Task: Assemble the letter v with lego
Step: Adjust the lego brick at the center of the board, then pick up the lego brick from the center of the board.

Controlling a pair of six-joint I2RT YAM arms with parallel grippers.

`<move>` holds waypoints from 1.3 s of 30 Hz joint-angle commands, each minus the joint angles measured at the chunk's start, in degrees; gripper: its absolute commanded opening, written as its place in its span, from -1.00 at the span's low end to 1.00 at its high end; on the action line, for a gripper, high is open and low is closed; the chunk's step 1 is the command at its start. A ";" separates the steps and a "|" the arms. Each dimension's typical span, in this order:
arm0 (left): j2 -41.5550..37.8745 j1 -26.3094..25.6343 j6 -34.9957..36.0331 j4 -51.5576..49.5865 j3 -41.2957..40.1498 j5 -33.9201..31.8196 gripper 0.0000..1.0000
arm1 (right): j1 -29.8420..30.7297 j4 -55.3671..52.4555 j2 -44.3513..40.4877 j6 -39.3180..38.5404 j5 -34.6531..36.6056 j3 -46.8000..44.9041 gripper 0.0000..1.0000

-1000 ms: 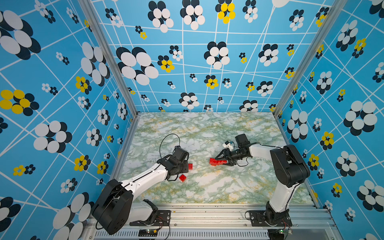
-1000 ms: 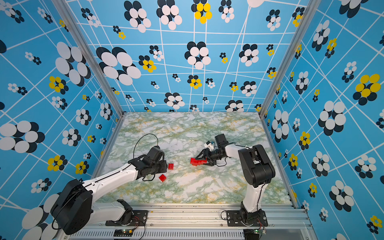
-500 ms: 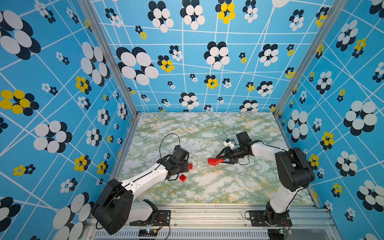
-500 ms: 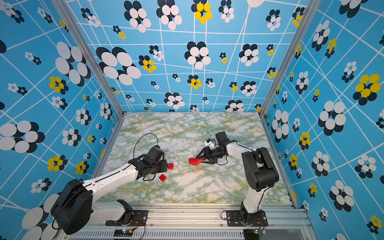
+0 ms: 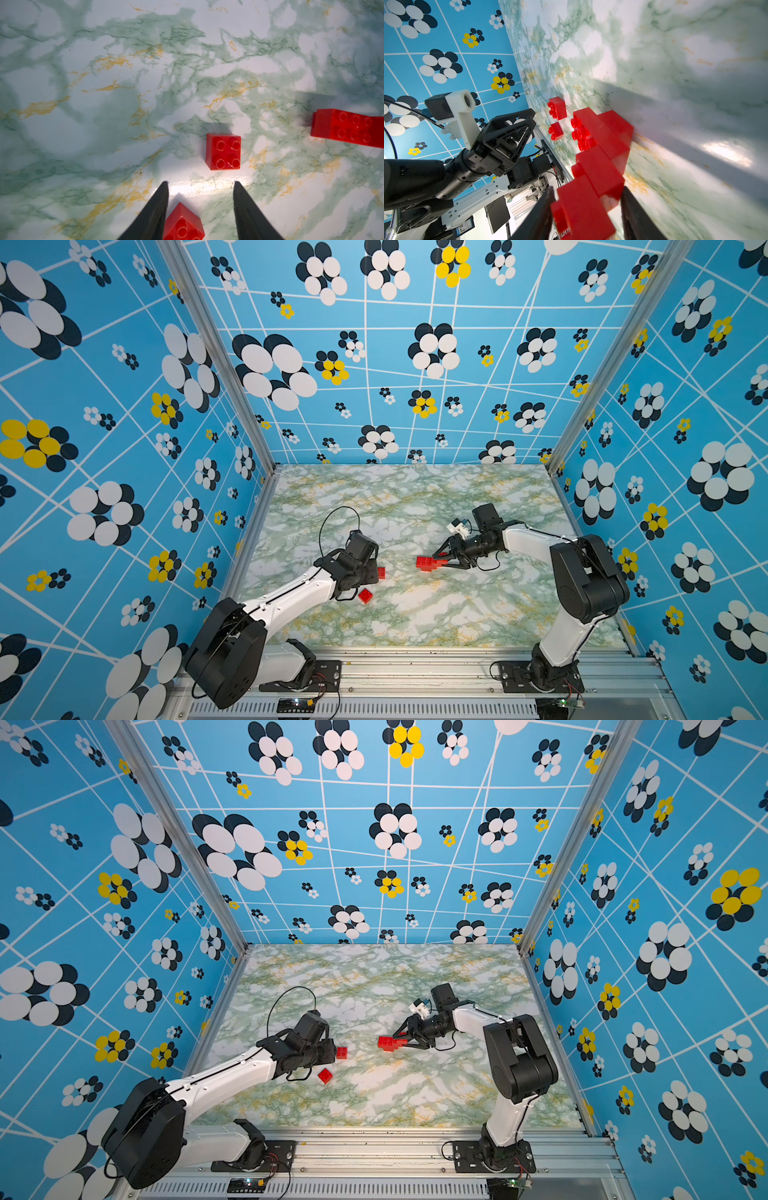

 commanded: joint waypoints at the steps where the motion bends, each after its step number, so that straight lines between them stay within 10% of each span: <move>1: 1.12 -0.50 0.44 -1.20 1.03 -1.21 0.04 | 0.49 -1.62 -0.81 -1.32 0.35 1.30 0.04; 17: -1.86 -3.87 2.32 -17.01 4.02 -3.12 0.04 | 0.49 -3.70 -0.28 -2.70 0.87 2.49 0.03; 28: -9.95 -5.64 -22.36 -20.20 -1.20 -2.58 0.08 | 0.46 -5.15 -0.46 -3.37 1.74 2.44 0.03; 39: 1.02 -7.64 6.67 -23.53 7.15 -0.86 0.40 | 0.50 -5.57 -0.27 -3.55 1.41 3.04 0.03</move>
